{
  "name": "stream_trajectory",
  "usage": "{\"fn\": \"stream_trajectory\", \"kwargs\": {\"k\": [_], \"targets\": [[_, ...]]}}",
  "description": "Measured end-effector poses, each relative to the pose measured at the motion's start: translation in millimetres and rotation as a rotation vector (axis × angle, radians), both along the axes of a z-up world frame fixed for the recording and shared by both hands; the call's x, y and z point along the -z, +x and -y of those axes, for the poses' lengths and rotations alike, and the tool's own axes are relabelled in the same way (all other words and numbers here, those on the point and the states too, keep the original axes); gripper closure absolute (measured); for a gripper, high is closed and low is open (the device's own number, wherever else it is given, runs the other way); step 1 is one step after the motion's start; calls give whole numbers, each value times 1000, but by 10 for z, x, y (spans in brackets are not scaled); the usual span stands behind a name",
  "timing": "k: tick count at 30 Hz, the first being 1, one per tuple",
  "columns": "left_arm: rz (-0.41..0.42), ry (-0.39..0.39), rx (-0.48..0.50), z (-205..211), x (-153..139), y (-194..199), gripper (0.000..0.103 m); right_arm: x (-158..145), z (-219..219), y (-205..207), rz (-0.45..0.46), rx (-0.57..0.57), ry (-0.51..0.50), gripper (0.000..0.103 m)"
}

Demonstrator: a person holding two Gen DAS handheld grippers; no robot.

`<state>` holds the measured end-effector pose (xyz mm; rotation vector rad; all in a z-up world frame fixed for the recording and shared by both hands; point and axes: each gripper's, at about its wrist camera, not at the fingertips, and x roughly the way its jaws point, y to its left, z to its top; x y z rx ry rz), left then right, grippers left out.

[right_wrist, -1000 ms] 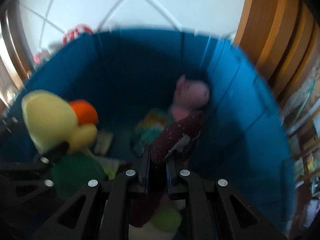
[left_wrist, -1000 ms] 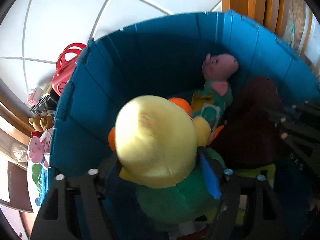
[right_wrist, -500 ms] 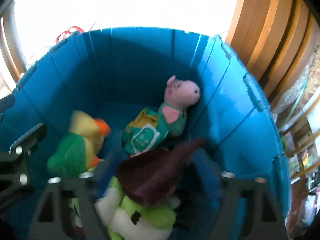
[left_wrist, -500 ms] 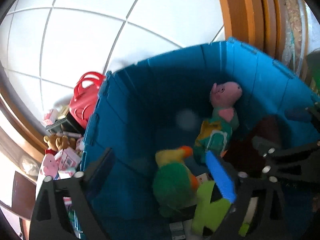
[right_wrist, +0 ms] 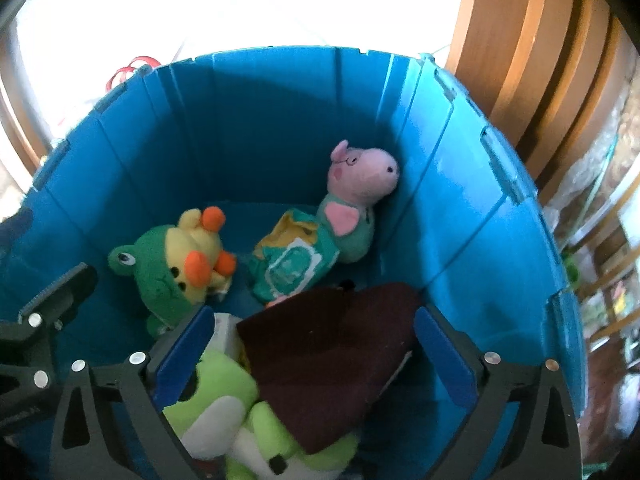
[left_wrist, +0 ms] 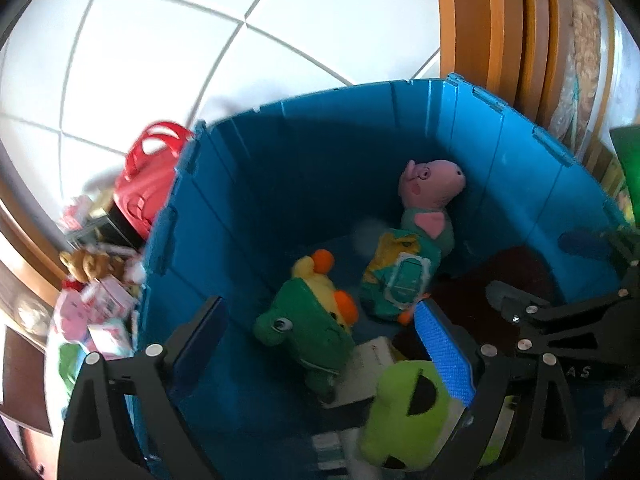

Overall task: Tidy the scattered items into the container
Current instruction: 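Lower the duck plush and maroon hat into the crate and open both grippers, then withdraw both tools from the crate back toward the pile on the bed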

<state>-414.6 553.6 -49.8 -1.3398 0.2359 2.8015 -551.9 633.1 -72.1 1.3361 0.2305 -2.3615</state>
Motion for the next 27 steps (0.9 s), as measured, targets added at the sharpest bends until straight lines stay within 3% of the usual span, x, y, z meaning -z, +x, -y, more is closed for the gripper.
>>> {"fn": "stream_trajectory", "kwargs": {"k": [2, 6, 17, 27], "targets": [[35, 45, -2, 50, -31, 18, 8, -41, -28, 18, 13, 0, -22, 1], [39, 44, 3, 133, -211, 191, 8, -231, -66, 143, 1, -28, -61, 1], [-158, 106, -63, 708, -973, 1120, 8, -908, 36, 943, -132, -165, -180, 1], [-331, 153, -174, 1574, -1091, 1975, 7, -1211, 562, 1813, -218, -287, -346, 0]]}}
